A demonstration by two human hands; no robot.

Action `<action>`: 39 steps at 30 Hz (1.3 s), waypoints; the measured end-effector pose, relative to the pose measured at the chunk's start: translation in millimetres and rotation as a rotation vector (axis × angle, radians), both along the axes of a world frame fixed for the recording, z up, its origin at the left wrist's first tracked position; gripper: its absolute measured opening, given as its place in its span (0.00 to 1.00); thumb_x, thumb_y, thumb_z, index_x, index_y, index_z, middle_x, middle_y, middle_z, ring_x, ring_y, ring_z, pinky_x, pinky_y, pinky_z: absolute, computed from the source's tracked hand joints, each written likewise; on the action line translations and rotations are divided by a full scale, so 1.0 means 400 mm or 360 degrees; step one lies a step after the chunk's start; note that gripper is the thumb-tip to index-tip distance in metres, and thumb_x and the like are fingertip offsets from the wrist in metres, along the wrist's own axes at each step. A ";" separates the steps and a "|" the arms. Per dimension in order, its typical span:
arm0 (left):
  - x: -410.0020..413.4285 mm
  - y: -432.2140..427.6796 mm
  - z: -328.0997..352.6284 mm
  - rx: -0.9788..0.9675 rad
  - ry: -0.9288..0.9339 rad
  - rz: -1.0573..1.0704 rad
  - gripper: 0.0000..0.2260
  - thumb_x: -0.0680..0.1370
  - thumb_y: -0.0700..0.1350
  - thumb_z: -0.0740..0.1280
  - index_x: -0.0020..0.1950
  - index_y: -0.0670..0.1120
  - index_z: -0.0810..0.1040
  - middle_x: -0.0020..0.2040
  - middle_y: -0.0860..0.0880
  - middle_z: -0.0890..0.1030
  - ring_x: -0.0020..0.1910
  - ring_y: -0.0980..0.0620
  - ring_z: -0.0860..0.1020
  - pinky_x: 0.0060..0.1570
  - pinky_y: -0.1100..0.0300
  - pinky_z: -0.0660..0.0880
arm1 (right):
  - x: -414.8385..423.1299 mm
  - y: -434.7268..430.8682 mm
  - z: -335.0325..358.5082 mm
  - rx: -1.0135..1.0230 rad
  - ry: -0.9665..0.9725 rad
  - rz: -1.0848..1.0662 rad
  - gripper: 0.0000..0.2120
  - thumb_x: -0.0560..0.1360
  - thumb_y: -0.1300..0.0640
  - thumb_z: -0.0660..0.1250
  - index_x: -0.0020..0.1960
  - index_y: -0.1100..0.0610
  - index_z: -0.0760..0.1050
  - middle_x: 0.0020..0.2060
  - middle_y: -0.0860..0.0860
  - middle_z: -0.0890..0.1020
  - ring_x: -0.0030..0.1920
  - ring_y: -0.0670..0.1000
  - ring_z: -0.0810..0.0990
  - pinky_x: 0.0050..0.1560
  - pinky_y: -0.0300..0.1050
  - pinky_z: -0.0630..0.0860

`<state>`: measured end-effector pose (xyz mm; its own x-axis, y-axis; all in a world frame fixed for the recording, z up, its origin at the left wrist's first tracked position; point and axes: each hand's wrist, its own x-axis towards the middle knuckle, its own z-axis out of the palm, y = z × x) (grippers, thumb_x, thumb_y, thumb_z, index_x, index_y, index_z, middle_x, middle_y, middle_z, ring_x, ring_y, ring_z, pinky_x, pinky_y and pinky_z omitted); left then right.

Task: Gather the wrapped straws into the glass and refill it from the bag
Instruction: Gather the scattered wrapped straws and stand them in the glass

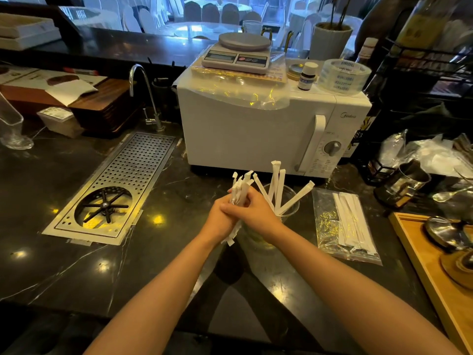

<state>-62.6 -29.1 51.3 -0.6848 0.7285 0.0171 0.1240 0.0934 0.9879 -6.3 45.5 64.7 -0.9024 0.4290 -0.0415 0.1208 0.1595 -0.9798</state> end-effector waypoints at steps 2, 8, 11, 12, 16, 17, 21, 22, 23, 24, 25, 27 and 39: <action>0.014 -0.001 0.006 0.0095 -0.0052 -0.0019 0.09 0.77 0.32 0.56 0.50 0.37 0.75 0.38 0.52 0.74 0.44 0.54 0.75 0.38 0.70 0.75 | 0.001 -0.003 -0.015 0.0009 0.0003 -0.0022 0.18 0.70 0.55 0.70 0.58 0.54 0.71 0.42 0.40 0.75 0.43 0.38 0.75 0.39 0.29 0.72; 0.013 -0.004 -0.017 0.0049 -0.0018 -0.0010 0.10 0.76 0.35 0.60 0.57 0.38 0.73 0.50 0.43 0.77 0.50 0.53 0.75 0.48 0.67 0.74 | 0.001 0.006 -0.059 0.0003 -0.0028 0.0003 0.20 0.69 0.55 0.71 0.56 0.48 0.66 0.43 0.38 0.73 0.44 0.38 0.74 0.40 0.29 0.70; 0.010 -0.012 -0.034 0.0057 0.0033 -0.0050 0.10 0.77 0.40 0.61 0.57 0.44 0.73 0.49 0.47 0.77 0.49 0.55 0.76 0.48 0.66 0.76 | 0.001 0.004 -0.078 -0.0009 -0.0077 0.0021 0.24 0.69 0.54 0.71 0.61 0.52 0.66 0.44 0.37 0.73 0.44 0.38 0.74 0.38 0.28 0.71; 0.007 -0.015 -0.040 0.0046 0.0024 -0.0064 0.10 0.77 0.41 0.60 0.57 0.45 0.73 0.48 0.48 0.77 0.49 0.56 0.77 0.46 0.68 0.76 | 0.001 0.003 -0.082 -0.0012 -0.0084 0.0029 0.25 0.69 0.53 0.71 0.63 0.53 0.66 0.44 0.36 0.72 0.44 0.38 0.74 0.38 0.28 0.71; -0.010 -0.024 -0.058 -0.0053 0.0009 -0.0089 0.08 0.77 0.40 0.60 0.53 0.50 0.73 0.48 0.52 0.77 0.45 0.61 0.76 0.41 0.72 0.76 | -0.003 0.000 -0.086 0.0000 -0.0096 0.0031 0.22 0.71 0.52 0.68 0.62 0.53 0.67 0.42 0.36 0.72 0.43 0.37 0.74 0.35 0.26 0.71; -0.013 -0.026 -0.057 -0.0086 0.0033 -0.0097 0.08 0.77 0.39 0.59 0.51 0.50 0.73 0.48 0.52 0.77 0.44 0.61 0.75 0.40 0.72 0.76 | -0.005 -0.001 -0.086 -0.0009 -0.0084 0.0041 0.19 0.71 0.52 0.68 0.60 0.52 0.68 0.42 0.37 0.73 0.43 0.37 0.74 0.36 0.27 0.71; -0.031 -0.037 -0.044 -0.0145 0.0099 -0.0148 0.08 0.76 0.37 0.59 0.49 0.47 0.75 0.43 0.52 0.77 0.43 0.57 0.76 0.38 0.71 0.76 | -0.010 -0.005 -0.076 -0.0063 -0.0013 0.0084 0.10 0.73 0.55 0.66 0.52 0.48 0.68 0.42 0.40 0.75 0.45 0.39 0.75 0.43 0.31 0.71; -0.036 -0.039 -0.038 -0.0128 0.0107 -0.0148 0.09 0.76 0.36 0.59 0.47 0.49 0.75 0.42 0.52 0.77 0.42 0.58 0.76 0.38 0.72 0.75 | -0.011 -0.005 -0.071 -0.0069 0.0004 0.0089 0.10 0.74 0.56 0.65 0.53 0.48 0.68 0.43 0.41 0.75 0.47 0.40 0.75 0.45 0.31 0.72; -0.038 -0.038 -0.030 -0.0109 0.0120 -0.0145 0.11 0.75 0.35 0.60 0.45 0.51 0.75 0.41 0.54 0.77 0.42 0.58 0.76 0.37 0.74 0.75 | -0.014 -0.003 -0.065 -0.0076 0.0025 0.0093 0.11 0.74 0.56 0.65 0.55 0.49 0.69 0.44 0.42 0.76 0.48 0.42 0.76 0.47 0.33 0.72; -0.041 -0.039 -0.021 -0.0091 0.0136 -0.0150 0.12 0.75 0.35 0.60 0.44 0.52 0.74 0.41 0.54 0.77 0.42 0.59 0.76 0.37 0.75 0.74 | -0.016 -0.002 -0.056 -0.0079 0.0046 0.0094 0.11 0.74 0.56 0.65 0.56 0.51 0.69 0.45 0.44 0.77 0.50 0.44 0.76 0.50 0.35 0.73; -0.044 -0.038 -0.010 -0.0083 0.0166 -0.0164 0.12 0.75 0.34 0.60 0.44 0.52 0.75 0.41 0.55 0.77 0.42 0.60 0.76 0.38 0.75 0.74 | -0.018 -0.001 -0.045 -0.0072 0.0070 0.0091 0.12 0.74 0.56 0.65 0.57 0.52 0.70 0.46 0.46 0.77 0.51 0.47 0.77 0.52 0.37 0.73; -0.050 -0.034 0.017 -0.0046 0.0247 -0.0201 0.11 0.74 0.34 0.61 0.46 0.50 0.75 0.41 0.56 0.77 0.42 0.61 0.76 0.39 0.75 0.74 | -0.018 0.003 -0.013 -0.0058 0.0149 0.0091 0.10 0.74 0.57 0.65 0.54 0.51 0.71 0.45 0.47 0.77 0.50 0.47 0.77 0.49 0.34 0.75; -0.027 0.110 0.203 0.0278 0.0135 -0.0422 0.10 0.77 0.38 0.58 0.56 0.49 0.72 0.47 0.55 0.78 0.48 0.59 0.77 0.48 0.66 0.77 | 0.022 0.139 0.197 0.0054 0.0518 -0.0116 0.09 0.73 0.62 0.66 0.45 0.48 0.74 0.39 0.47 0.78 0.42 0.45 0.78 0.44 0.35 0.76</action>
